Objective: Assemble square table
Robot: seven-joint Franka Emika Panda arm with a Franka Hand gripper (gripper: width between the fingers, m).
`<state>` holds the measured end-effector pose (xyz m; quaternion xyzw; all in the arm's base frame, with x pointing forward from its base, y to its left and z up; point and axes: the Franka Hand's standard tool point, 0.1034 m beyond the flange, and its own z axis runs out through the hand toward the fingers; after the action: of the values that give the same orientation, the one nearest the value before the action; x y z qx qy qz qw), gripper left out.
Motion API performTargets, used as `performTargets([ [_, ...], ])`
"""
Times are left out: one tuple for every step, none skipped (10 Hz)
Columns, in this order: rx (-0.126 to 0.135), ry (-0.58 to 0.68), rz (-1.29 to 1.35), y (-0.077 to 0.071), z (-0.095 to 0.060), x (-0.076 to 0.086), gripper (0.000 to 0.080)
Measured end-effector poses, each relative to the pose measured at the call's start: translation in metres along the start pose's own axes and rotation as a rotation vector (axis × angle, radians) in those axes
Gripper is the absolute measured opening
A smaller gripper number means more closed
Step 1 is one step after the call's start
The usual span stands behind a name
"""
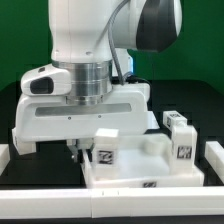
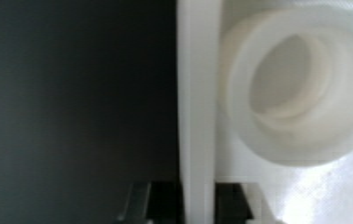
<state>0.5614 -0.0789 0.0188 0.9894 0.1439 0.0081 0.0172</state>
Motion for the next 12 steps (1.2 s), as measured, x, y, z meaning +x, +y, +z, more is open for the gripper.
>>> performTargets([
  [-0.006,0.006,-0.042,0.0,0.0,0.0,0.0059],
  [-0.013,0.006,-0.087,0.002,0.001,-0.003,0.0059],
  [-0.016,0.003,-0.146,0.003,0.001,-0.004,0.0059],
  [-0.018,0.001,-0.183,0.004,0.001,-0.004,0.0059],
  [-0.025,-0.005,-0.282,0.006,0.001,-0.004,0.0059],
  [-0.034,-0.021,-0.439,0.007,-0.003,0.003,0.0059],
  [-0.047,-0.032,-0.577,0.004,-0.008,0.018,0.0059],
  [-0.061,-0.032,-0.668,-0.002,-0.012,0.029,0.0059],
  [-0.065,-0.031,-0.716,-0.003,-0.012,0.03,0.0059],
  [-0.067,-0.037,-0.752,0.0,-0.011,0.028,0.0059],
  [-0.072,-0.046,-0.827,0.002,-0.011,0.027,0.0059],
  [-0.074,-0.053,-0.878,0.003,-0.011,0.026,0.0059],
])
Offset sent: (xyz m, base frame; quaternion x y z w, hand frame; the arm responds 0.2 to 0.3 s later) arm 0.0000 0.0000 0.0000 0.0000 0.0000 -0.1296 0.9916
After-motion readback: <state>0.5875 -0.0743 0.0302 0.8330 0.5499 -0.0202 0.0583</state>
